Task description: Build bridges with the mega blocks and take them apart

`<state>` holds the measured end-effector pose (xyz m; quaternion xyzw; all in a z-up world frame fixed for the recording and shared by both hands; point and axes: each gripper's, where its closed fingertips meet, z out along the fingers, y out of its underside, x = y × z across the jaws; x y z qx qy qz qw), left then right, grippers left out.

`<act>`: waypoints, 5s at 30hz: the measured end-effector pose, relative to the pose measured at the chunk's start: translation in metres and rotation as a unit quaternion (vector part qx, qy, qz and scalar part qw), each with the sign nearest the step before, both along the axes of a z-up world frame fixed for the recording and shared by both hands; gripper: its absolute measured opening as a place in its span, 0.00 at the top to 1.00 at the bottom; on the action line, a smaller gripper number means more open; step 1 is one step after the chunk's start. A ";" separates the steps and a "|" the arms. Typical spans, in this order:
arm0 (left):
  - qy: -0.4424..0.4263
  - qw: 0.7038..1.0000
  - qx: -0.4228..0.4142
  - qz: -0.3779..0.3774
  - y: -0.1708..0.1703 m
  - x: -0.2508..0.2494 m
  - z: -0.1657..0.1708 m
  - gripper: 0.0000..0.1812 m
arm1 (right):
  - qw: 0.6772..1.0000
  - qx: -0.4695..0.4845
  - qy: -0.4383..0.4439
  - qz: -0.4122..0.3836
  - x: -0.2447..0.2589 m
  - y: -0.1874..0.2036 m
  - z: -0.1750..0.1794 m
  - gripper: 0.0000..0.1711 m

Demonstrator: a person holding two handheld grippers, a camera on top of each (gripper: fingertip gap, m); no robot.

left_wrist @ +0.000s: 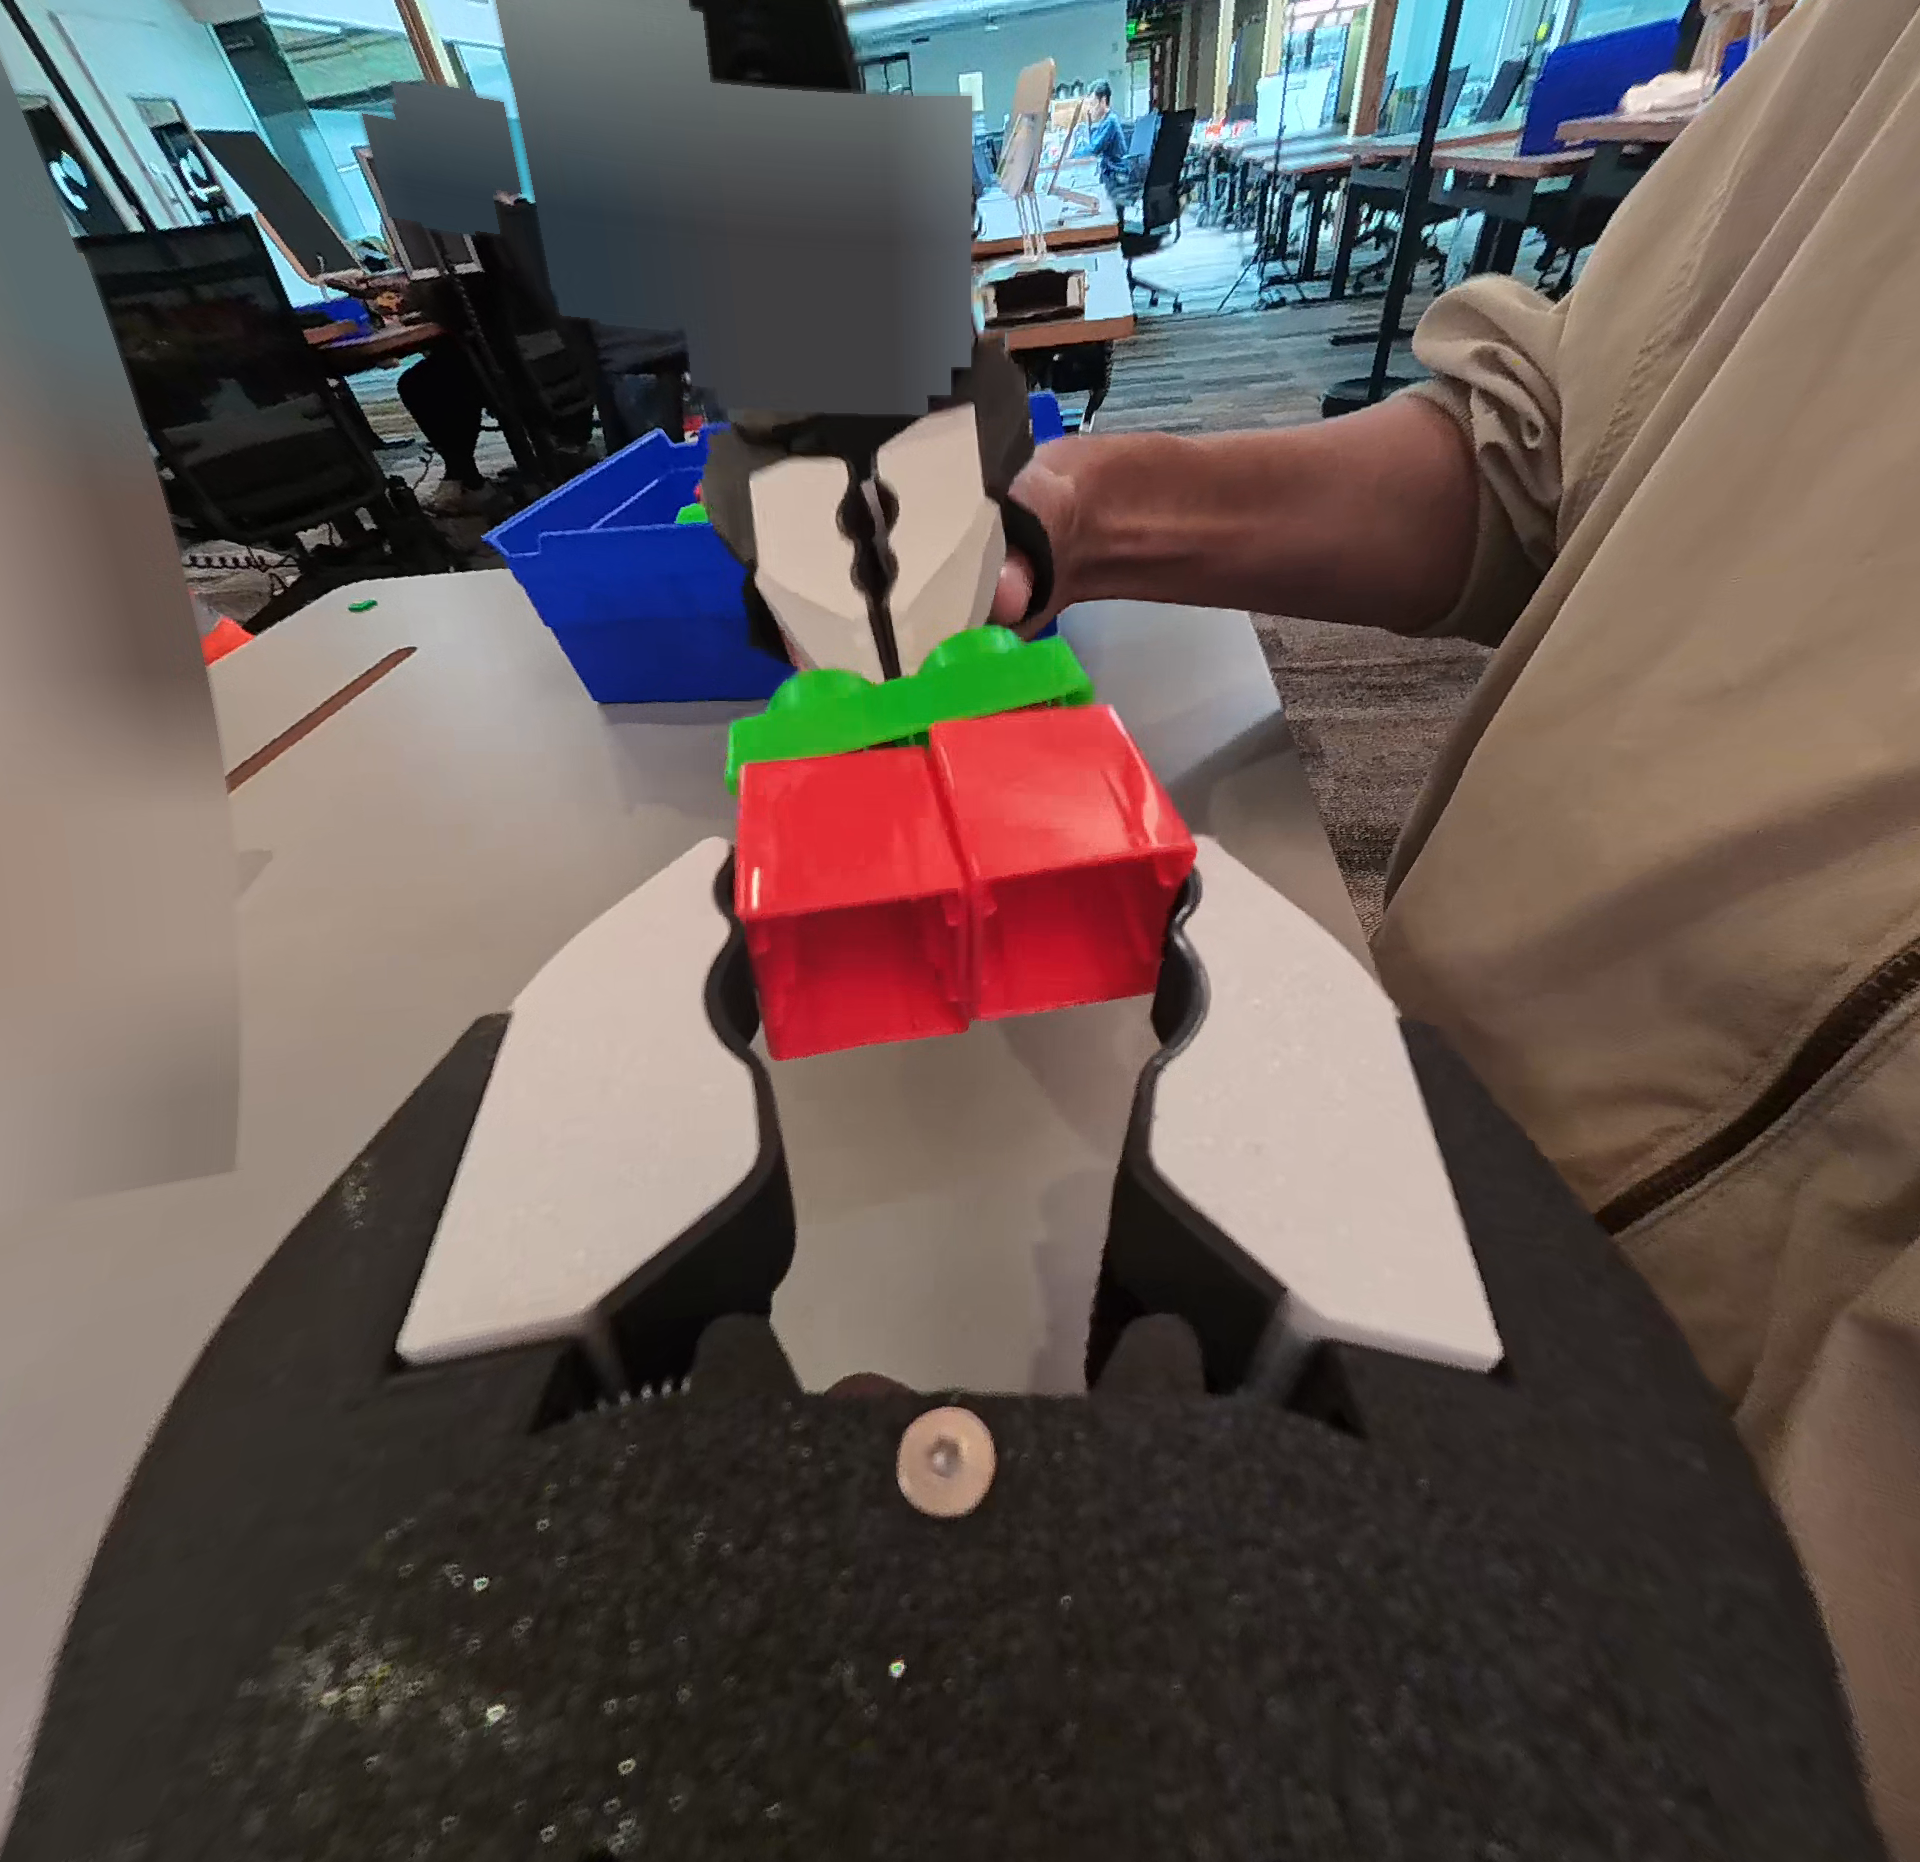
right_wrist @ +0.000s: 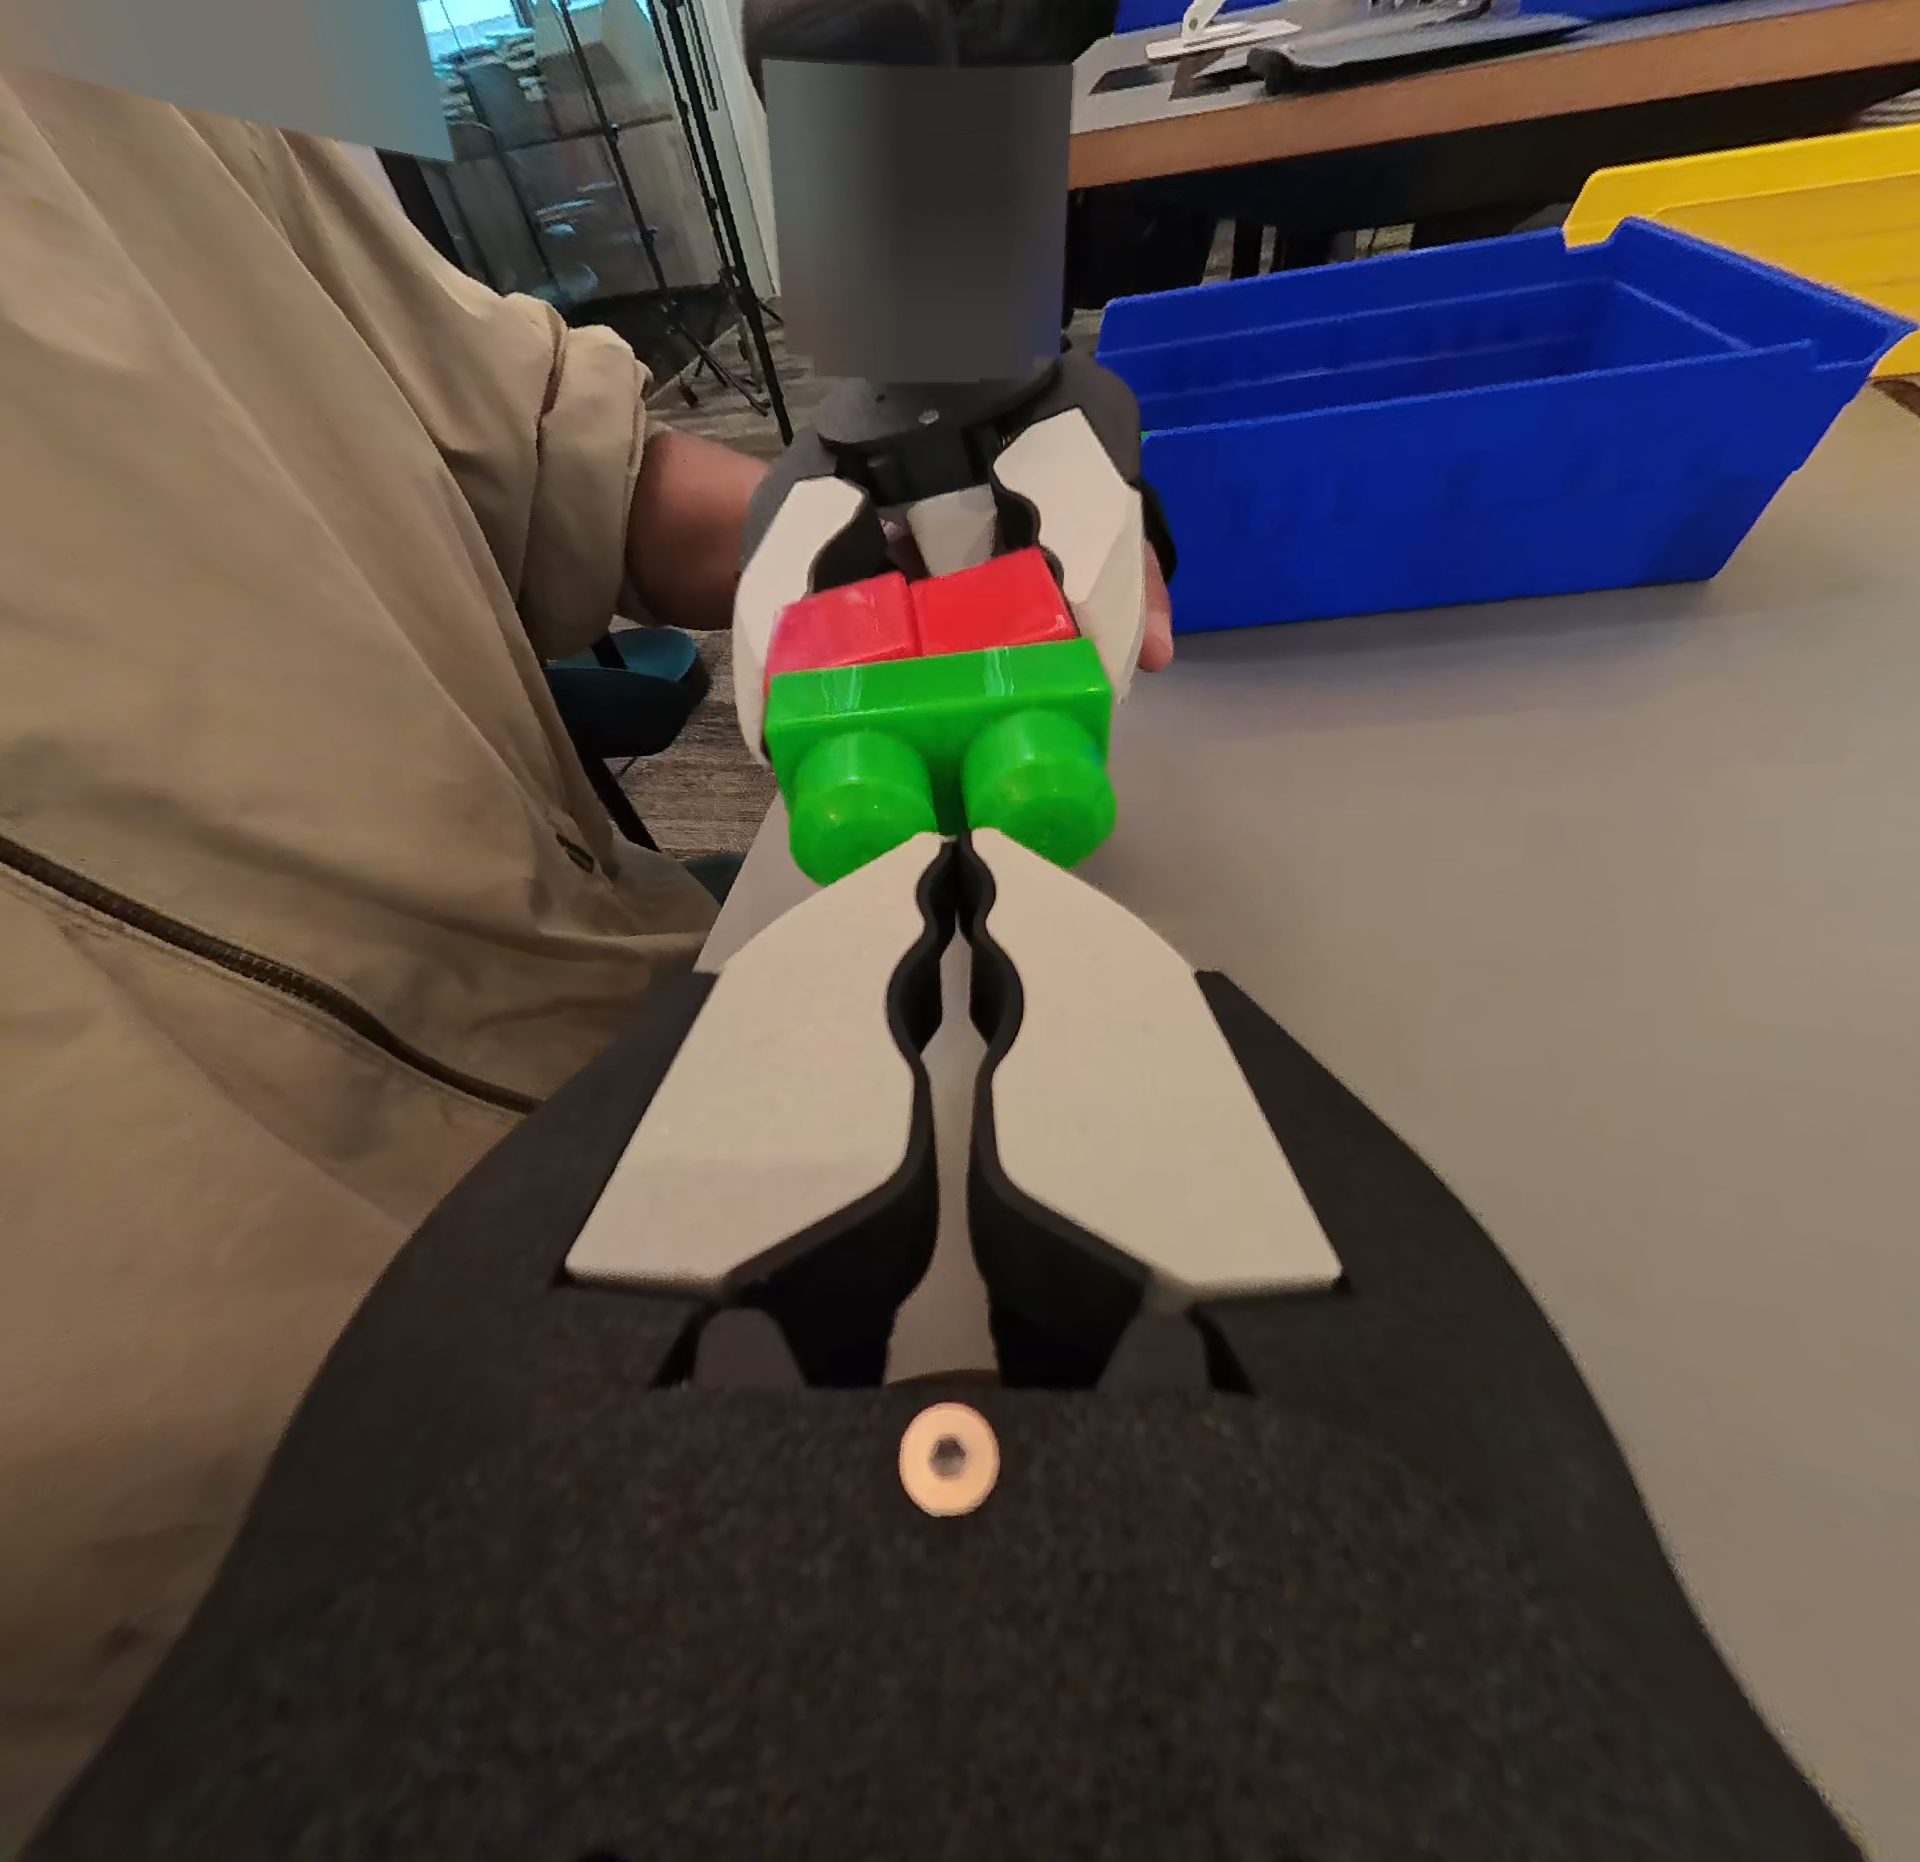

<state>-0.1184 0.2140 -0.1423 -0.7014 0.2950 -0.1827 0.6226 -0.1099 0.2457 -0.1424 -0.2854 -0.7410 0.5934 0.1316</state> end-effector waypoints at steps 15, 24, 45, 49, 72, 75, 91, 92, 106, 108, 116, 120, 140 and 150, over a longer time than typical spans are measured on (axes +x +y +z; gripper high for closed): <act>0.091 0.994 0.020 0.050 0.036 -0.012 -0.005 0.60 | 0.990 -0.037 -0.051 -0.130 -0.038 0.034 -0.030 1.00; 0.054 0.994 0.097 0.017 0.019 0.001 0.047 0.60 | 0.880 -0.437 -0.187 -0.024 -0.023 0.003 0.003 0.61; 0.057 0.989 0.129 0.035 0.020 0.007 0.043 0.59 | 0.850 -0.475 -0.220 0.064 -0.018 -0.026 0.012 0.73; 0.099 0.986 0.109 0.076 0.024 -0.005 0.021 0.59 | 0.889 -0.405 -0.213 -0.011 -0.024 -0.014 -0.003 0.74; 0.178 0.969 0.132 0.105 0.020 -0.018 0.010 0.59 | 0.912 -0.327 -0.238 -0.064 -0.028 -0.024 0.004 0.67; 0.164 0.971 0.140 0.100 0.017 -0.016 0.013 0.59 | 0.907 -0.342 -0.234 -0.071 -0.032 -0.019 0.005 0.58; 0.225 0.950 0.173 0.131 0.022 -0.008 0.003 0.59 | 0.910 -0.329 -0.246 -0.059 -0.034 -0.035 0.005 0.75; 0.225 0.949 0.179 0.130 0.021 -0.008 0.005 0.59 | 0.904 -0.339 -0.254 -0.053 -0.034 -0.035 0.006 0.75; 0.259 0.947 0.122 0.148 0.025 -0.019 -0.017 0.57 | 0.895 -0.340 -0.284 -0.059 -0.035 -0.042 0.005 0.75; 0.265 0.943 0.125 0.155 0.026 -0.021 -0.017 0.58 | 0.900 -0.329 -0.279 -0.068 -0.037 -0.041 0.005 0.75; 0.256 0.944 0.127 0.165 0.028 -0.024 -0.018 0.58 | 0.899 -0.334 -0.276 -0.066 -0.041 -0.038 0.005 0.74; 0.263 0.940 0.130 0.172 0.029 -0.026 -0.019 0.58 | 0.899 -0.338 -0.271 -0.067 -0.043 -0.038 0.005 0.75; 0.104 0.988 -0.082 0.080 -0.003 -0.036 -0.029 0.63 | 0.974 0.035 -0.188 -0.120 -0.046 -0.018 -0.020 0.75; 0.083 0.986 -0.141 0.032 0.002 -0.034 -0.037 0.73 | 0.952 0.234 -0.185 -0.069 -0.042 -0.027 -0.037 0.75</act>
